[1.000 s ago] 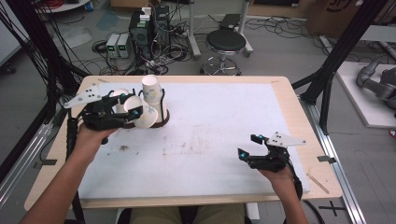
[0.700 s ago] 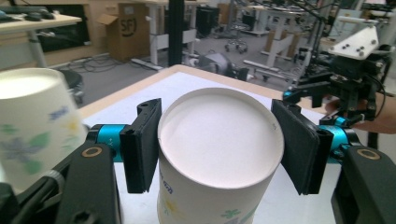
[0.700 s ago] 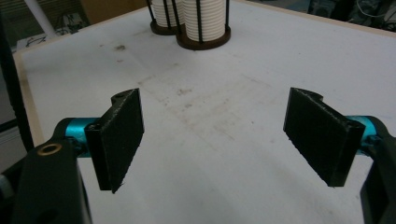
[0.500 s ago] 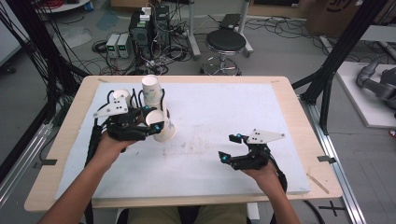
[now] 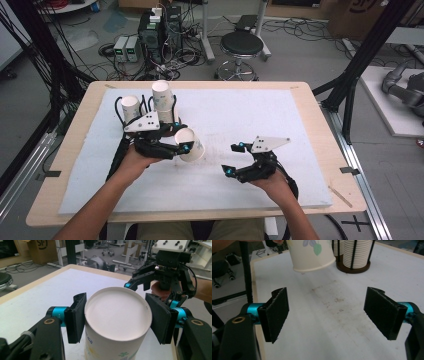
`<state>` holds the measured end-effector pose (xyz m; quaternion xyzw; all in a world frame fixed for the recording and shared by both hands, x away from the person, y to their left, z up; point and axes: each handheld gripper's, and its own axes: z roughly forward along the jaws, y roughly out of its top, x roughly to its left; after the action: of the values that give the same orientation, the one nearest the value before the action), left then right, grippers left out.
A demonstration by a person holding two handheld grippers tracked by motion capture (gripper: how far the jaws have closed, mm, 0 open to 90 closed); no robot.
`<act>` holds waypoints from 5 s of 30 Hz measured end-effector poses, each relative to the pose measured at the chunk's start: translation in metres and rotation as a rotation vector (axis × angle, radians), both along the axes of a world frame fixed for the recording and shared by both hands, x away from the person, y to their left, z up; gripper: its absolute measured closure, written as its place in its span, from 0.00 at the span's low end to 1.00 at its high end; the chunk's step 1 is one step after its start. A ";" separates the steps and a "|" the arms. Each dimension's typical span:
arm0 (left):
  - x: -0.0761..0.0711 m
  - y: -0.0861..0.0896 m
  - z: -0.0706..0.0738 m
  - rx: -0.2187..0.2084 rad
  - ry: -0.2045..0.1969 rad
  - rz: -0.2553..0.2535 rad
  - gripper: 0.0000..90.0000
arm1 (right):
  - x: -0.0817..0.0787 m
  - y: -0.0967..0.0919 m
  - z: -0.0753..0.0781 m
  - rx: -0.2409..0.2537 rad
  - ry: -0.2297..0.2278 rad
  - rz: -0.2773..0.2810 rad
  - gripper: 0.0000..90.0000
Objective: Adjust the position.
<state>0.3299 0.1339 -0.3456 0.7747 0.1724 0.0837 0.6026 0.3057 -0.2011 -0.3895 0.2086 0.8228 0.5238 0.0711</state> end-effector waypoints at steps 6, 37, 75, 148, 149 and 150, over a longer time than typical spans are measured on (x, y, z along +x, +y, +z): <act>-0.001 -0.010 -0.003 0.006 0.005 -0.034 0.40 | 0.005 0.016 0.001 -0.016 -0.003 0.053 0.23; -0.014 -0.055 -0.011 0.025 0.025 -0.175 0.40 | 0.005 0.035 -0.012 -0.009 0.004 0.142 0.23; -0.014 -0.042 -0.024 0.066 0.095 -0.204 0.18 | 0.005 0.028 -0.007 -0.159 0.020 0.188 0.38; -0.011 -0.042 -0.025 0.213 0.060 -0.246 0.41 | 0.011 0.032 0.052 -0.328 0.001 0.269 0.24; -0.011 -0.041 -0.026 0.194 0.061 -0.239 0.41 | 0.010 0.029 0.051 -0.292 -0.003 0.259 0.24; -0.010 -0.040 -0.027 0.187 0.063 -0.236 0.41 | 0.009 0.024 0.050 -0.240 -0.008 0.239 0.24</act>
<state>0.3203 0.0937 -0.3729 0.8446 0.0905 0.0036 0.5277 0.3149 -0.1774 -0.3392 0.0973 0.8982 0.4273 0.0359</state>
